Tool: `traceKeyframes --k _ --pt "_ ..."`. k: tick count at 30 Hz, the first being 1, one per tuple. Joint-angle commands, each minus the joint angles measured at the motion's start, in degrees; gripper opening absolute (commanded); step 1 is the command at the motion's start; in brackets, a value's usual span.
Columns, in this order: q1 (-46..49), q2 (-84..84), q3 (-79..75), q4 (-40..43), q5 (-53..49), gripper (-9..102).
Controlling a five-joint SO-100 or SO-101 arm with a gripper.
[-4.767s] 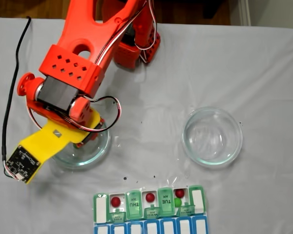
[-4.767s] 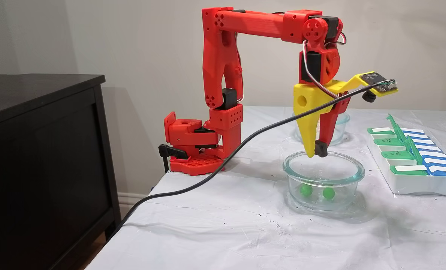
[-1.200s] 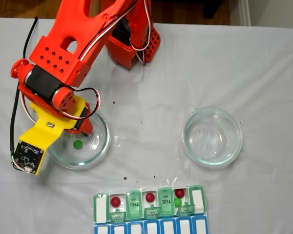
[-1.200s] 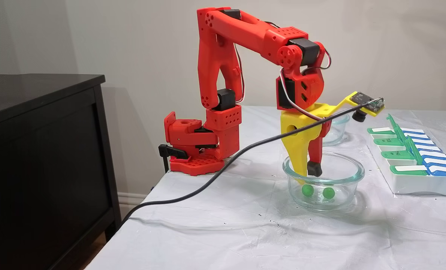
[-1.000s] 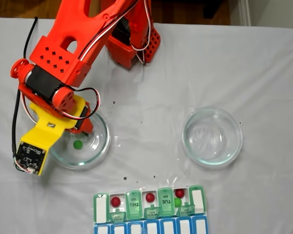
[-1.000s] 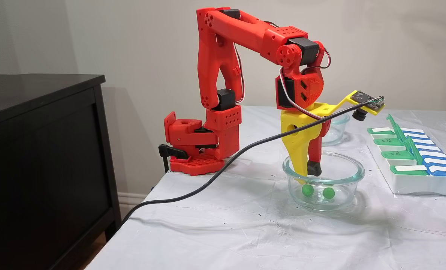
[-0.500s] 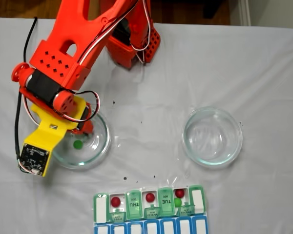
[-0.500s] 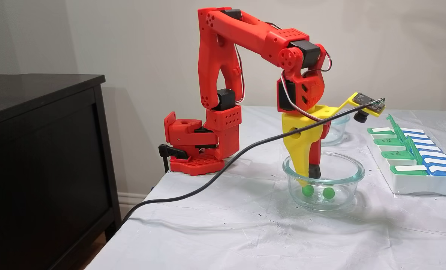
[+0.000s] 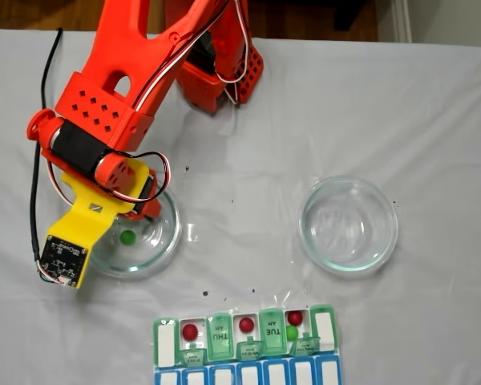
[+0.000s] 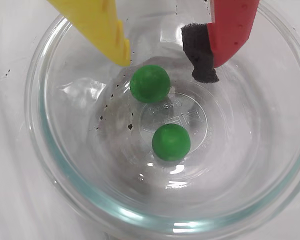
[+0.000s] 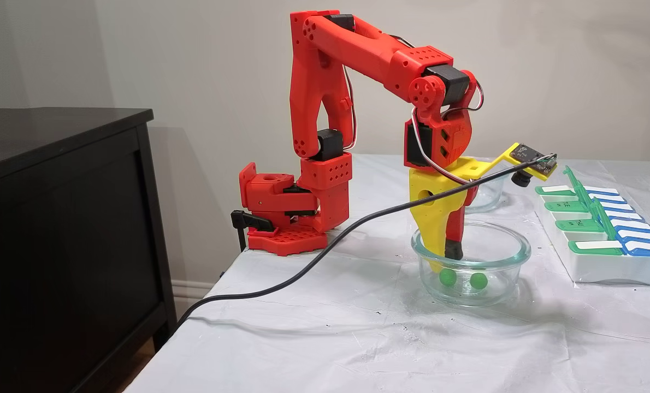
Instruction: Sort medicines into box.
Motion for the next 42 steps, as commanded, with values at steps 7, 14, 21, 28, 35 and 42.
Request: traceKeyframes --k 7,14,21,28,35,42 --pt "0.2 -1.7 -3.5 -0.9 -0.6 22" --pt "-0.1 -1.3 -2.6 -2.3 -0.6 22" --pt "-0.2 -1.3 -2.3 -4.7 -1.0 22" --pt "-0.6 -1.6 -1.4 -4.2 -1.3 22" --pt "-1.6 -0.8 1.4 -4.3 -0.9 21" --pt "-2.5 -0.2 3.4 -7.6 0.5 18"
